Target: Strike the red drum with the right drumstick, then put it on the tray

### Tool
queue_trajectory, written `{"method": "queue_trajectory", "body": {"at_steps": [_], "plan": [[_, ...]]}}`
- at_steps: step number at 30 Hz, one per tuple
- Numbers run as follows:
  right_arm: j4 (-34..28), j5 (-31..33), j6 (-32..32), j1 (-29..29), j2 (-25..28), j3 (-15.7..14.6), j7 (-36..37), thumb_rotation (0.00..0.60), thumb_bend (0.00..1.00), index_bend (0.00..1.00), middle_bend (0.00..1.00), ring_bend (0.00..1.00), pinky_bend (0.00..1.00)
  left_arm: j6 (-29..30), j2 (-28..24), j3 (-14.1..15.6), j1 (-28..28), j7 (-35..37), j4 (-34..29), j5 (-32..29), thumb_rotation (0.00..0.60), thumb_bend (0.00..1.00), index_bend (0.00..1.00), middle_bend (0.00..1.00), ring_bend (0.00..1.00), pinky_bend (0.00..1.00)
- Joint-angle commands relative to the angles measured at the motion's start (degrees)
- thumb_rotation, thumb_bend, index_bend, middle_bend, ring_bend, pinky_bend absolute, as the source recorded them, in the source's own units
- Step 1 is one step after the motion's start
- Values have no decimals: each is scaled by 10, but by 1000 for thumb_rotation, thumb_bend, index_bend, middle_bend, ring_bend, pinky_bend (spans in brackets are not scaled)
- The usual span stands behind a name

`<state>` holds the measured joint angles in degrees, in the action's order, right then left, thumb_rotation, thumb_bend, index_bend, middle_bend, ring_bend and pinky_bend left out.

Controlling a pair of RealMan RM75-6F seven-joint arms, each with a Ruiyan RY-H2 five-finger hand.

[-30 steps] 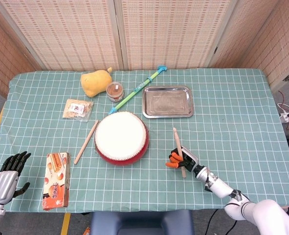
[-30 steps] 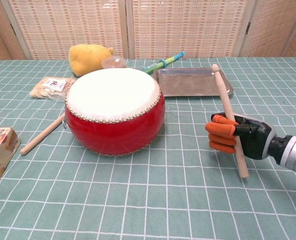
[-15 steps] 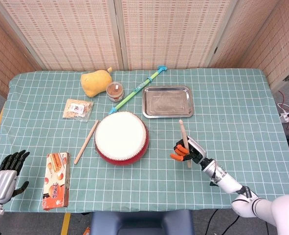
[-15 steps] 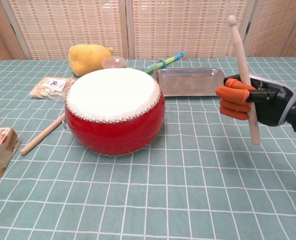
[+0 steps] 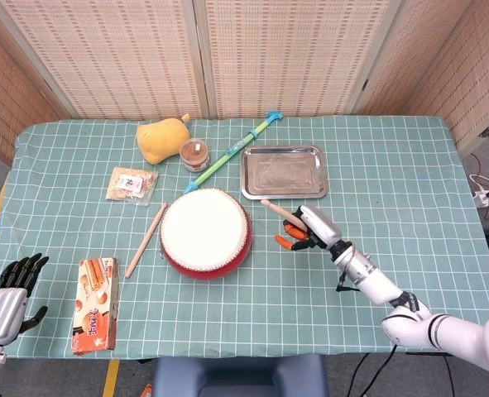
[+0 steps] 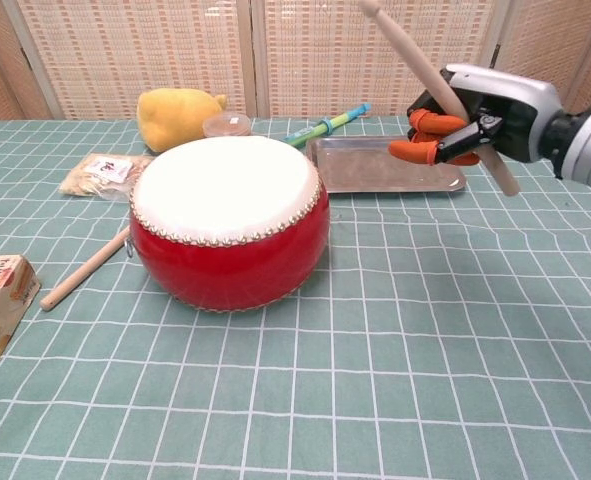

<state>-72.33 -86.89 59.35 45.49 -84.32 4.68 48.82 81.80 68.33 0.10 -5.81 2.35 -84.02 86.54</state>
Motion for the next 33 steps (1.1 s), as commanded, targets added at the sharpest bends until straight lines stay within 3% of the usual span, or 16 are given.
{"method": "queue_trajectory", "body": {"at_steps": [1,7,12,19,27,33], "plan": [[-49,88,-101,60,15,50,-255,600,397,1000,962,1000,1000,0,0,1,0,1,0,1,600,243,54,22,0,26],[-27,132,-120,99,-17,59,-491,600,397,1000,962,1000,1000,-2,1,3,0,5,5,2,600,242,54,22,0,26],[18,150,-77,116,-78,67,-644,600,398,1000,962,1000,1000,-5,2,4,-1,12,10,3,600,240,54,23,0,26],[37,168,-92,131,-96,62,-745,600,402,1000,962,1000,1000,-8,6,5,-1,21,18,2,600,242,54,23,0,26],[31,189,-100,135,-91,72,-771,600,403,1000,962,1000,1000,-10,6,5,-3,22,18,4,600,241,54,22,0,26],[49,189,-126,144,-92,41,-844,600,410,1000,962,1000,1000,-12,7,7,-4,21,16,7,600,242,53,22,0,26]]}}
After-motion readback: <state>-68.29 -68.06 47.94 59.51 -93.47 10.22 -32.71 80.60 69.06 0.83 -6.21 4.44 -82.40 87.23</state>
